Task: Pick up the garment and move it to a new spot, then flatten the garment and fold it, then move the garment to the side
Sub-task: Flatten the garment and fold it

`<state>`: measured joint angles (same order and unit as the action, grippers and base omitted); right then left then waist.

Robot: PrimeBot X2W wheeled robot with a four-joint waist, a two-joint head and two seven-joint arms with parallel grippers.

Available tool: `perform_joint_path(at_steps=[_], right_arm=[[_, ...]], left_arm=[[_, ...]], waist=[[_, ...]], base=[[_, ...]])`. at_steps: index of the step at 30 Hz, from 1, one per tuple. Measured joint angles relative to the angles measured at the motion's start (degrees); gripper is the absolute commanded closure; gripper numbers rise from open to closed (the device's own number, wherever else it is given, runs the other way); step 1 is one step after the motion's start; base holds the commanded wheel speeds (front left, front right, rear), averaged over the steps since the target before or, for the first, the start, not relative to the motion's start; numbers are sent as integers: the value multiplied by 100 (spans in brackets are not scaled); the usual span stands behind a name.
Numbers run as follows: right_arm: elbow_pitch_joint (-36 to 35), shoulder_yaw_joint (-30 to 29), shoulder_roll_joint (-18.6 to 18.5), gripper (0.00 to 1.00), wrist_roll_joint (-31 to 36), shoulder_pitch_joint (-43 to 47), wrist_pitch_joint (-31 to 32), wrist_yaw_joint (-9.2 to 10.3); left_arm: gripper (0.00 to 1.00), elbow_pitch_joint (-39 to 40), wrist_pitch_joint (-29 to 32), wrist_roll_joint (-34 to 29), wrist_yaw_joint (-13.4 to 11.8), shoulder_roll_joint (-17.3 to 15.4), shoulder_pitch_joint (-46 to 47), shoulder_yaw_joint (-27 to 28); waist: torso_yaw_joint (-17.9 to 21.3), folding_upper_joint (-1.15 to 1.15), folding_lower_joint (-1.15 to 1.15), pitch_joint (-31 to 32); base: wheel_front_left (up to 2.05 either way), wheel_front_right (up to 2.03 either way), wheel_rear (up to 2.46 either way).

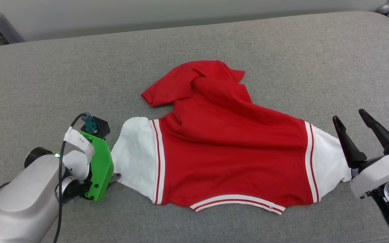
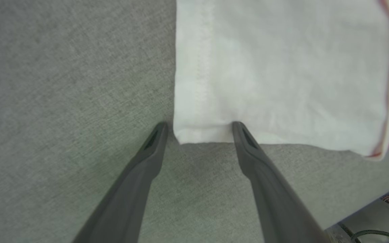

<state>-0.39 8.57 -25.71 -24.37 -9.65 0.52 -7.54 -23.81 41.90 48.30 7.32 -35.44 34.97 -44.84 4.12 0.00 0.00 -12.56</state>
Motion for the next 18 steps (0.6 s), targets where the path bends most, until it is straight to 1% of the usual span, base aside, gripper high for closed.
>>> perform_joint_path(at_steps=[4, 9, 10, 12, 15, 18], right_arm=[[12, 56, 0, 0, 0, -46, -3, 0], [49, 67, -4, 0, -1, -107, -30, 0], [71, 65, -7, 0, -1, -107, -30, 0], [108, 62, -12, 0, -2, -106, -35, 0], [135, 75, -54, 0, -8, -101, -26, 0], [120, 64, -189, 0, -12, -58, 56, 0]], left_arm=[[0, -164, -38, 21, 4, -116, 164, -304], [0, -375, -367, 191, 53, -134, 246, -457], [52, -400, -436, 222, 54, -127, 260, -510], [100, -457, -635, 234, 53, -123, 277, -597], [100, -553, -1004, 379, 44, -166, 276, -691], [100, -573, -1372, 410, 44, -222, 255, -820]], waist=[[100, 0, 0, -122], [178, 0, -1, -215], [176, 0, 0, -213], [164, 0, -1, -187], [138, 0, 0, -88], [105, 0, 0, 46]], base=[[0, 0, 0], [0, 0, 0], [0, 0, 0], [0, 0, 0], [0, 0, 0], [0, 0, 0]])
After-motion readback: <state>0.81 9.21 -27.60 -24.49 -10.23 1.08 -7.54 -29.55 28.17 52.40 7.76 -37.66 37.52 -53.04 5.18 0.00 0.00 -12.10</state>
